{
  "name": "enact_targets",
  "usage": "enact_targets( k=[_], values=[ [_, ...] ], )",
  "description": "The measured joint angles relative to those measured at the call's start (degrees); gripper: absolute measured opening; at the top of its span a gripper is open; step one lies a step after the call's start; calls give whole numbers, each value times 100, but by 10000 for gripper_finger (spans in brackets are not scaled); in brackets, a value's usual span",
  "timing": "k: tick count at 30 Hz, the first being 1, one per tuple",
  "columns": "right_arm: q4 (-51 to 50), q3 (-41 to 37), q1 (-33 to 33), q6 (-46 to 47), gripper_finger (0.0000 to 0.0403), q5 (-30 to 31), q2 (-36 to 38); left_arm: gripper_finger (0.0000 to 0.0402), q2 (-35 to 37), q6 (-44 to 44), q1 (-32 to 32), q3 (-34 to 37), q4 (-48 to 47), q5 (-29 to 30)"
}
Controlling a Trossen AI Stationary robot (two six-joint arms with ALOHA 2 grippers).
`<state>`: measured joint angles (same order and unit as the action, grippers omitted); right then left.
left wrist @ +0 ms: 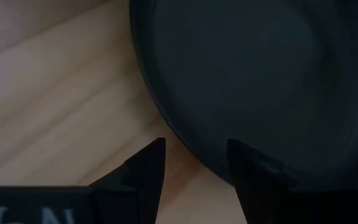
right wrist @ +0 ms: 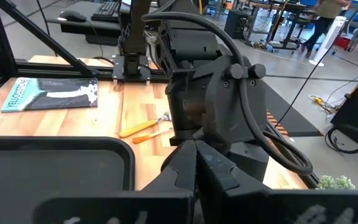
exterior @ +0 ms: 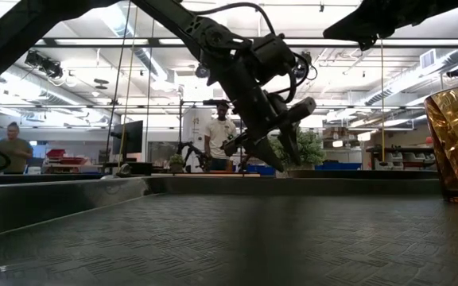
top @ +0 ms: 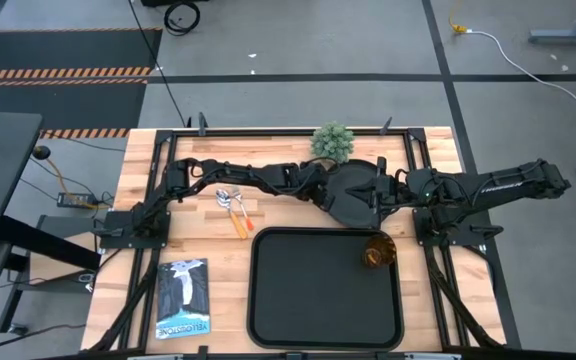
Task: Pick and place plate/cup/fork/spoon on tray
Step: Put the black plate to the bottom left of the brown cup on the black tray
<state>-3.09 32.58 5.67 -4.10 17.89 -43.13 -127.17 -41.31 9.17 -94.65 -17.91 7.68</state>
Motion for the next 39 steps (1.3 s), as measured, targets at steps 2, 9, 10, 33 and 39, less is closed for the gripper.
enact_targets(
  k=[2, 9, 10, 33, 39],
  values=[
    [-2, 0, 0, 2, 11, 0, 0, 181, 0, 1, -5, 0, 2, 33],
    [-1, 0, 0, 1, 11, 0, 0, 180, 2, -29, -81, 0, -8, 150],
    [-1, 0, 0, 2, 11, 0, 0, 180, -29, -31, -81, 0, 1, 150],
    [1, 2, 0, 30, 11, -4, 0, 126, -219, -10, -29, 5, 75, -24],
    [-1, 2, 0, 70, 11, -4, 0, 110, -219, -10, -29, 5, 209, 20]
  ],
)
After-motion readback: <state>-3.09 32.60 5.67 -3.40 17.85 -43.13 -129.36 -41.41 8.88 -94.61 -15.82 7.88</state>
